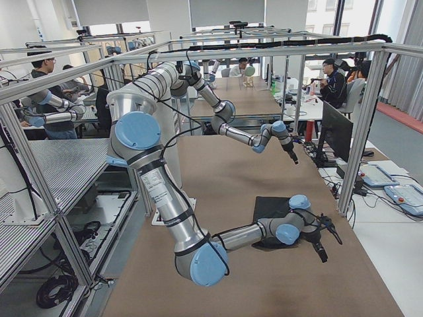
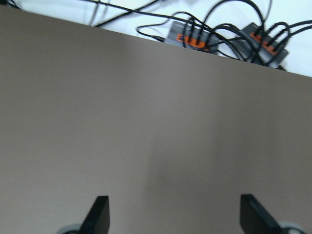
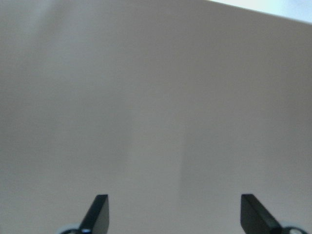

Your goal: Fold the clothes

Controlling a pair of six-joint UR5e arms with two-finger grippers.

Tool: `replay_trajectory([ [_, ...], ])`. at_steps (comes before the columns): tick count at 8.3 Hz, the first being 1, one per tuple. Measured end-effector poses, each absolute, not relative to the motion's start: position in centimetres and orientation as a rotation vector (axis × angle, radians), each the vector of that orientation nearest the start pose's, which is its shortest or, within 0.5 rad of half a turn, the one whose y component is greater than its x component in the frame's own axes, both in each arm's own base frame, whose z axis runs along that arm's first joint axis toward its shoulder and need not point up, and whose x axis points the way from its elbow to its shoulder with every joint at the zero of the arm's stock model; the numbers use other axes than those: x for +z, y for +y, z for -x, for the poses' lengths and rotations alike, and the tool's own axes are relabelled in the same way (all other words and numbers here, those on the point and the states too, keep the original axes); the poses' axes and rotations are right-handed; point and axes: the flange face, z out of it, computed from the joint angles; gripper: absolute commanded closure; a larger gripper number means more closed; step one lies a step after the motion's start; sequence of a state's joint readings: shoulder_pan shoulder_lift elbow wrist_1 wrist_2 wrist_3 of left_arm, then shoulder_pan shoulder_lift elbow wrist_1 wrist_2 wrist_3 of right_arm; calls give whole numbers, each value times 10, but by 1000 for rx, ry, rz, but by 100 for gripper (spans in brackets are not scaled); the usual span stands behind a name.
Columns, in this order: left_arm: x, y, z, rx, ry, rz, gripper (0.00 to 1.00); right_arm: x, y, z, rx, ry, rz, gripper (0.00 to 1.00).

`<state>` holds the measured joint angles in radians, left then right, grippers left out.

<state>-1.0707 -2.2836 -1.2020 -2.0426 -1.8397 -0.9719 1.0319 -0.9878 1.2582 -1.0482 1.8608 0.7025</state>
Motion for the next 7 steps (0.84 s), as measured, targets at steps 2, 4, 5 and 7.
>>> replay_trajectory([
  [2,430,-727,-157,-145,559,-505,6,457,-710,213,-139,-534,-538,5],
  [4,506,-702,-52,22,407,-520,6,506,-708,136,-256,-415,-551,5],
  [5,539,-686,-4,79,352,-514,6,531,-702,100,-300,-366,-551,5],
  [7,589,-646,73,140,277,-498,6,571,-685,29,-343,-291,-543,5],
])
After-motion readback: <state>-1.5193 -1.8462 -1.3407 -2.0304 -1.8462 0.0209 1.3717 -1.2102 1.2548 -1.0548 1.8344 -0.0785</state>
